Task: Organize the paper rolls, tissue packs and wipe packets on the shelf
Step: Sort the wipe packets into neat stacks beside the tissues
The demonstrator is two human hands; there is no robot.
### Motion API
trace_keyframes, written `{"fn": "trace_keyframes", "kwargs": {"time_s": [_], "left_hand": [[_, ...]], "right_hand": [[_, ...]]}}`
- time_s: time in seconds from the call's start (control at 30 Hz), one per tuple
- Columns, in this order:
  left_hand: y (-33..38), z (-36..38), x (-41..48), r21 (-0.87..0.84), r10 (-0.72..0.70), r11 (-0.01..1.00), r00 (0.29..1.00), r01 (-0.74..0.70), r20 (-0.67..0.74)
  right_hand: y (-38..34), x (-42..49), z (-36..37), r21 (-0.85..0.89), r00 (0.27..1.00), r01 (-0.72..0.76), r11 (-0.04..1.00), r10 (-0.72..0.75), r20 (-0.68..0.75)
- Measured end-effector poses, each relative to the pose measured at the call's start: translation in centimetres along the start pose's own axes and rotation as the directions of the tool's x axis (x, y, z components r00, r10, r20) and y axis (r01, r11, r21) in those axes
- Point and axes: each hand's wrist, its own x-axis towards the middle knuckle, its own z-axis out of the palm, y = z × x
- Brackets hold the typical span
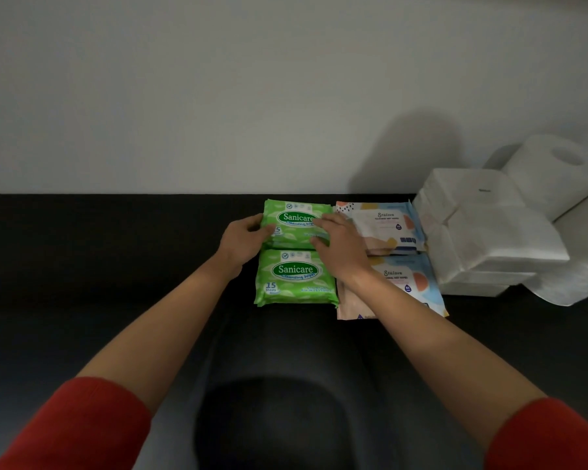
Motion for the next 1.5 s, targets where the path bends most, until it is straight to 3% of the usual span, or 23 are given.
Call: {"fn": "trace_keyframes", "kwargs": {"time_s": [0.57,0.9,1.13,1.23,1.37,1.5], "left_hand": [[-0.4,-0.4,0.0,0.098,0.029,0.995,0.998,-0.024,-0.052],[-0.1,-0.1,-0.2,-0.023,-0.033,0.999,0.998,0.032,-0.058],[0.5,0.2,-0.7,-0.119,-0.098,0.988,0.994,0.102,0.043],[0.7,0.3,-1.0,-0.081,-0.070,0.994,0.997,0.071,0.022],[0.6,0.2,-1.8,0.182,0.012,0.983,0.994,0.008,-0.113],[-1.2,-0.6,-3.0,0.196,-0.023,0.979,0.990,0.050,-0.140]], "right_hand": [[0.1,-0.2,0.3,0.040,1.000,0.007,0.999,-0.007,0.004],[0.2,-0.2,0.5,0.020,1.000,0.031,0.999,-0.031,-0.005],[0.4,-0.1,0.6,0.027,1.000,0.027,0.999,-0.027,-0.013],[0.4,-0.1,0.5,0.030,1.000,0.030,0.999,-0.030,0.000],[0.4,-0.6,0.4,0.019,0.998,0.057,0.998,-0.056,-0.033],[0.4,-2.2,-0.6,0.080,0.995,0.102,0.992,-0.100,-0.018]]}}
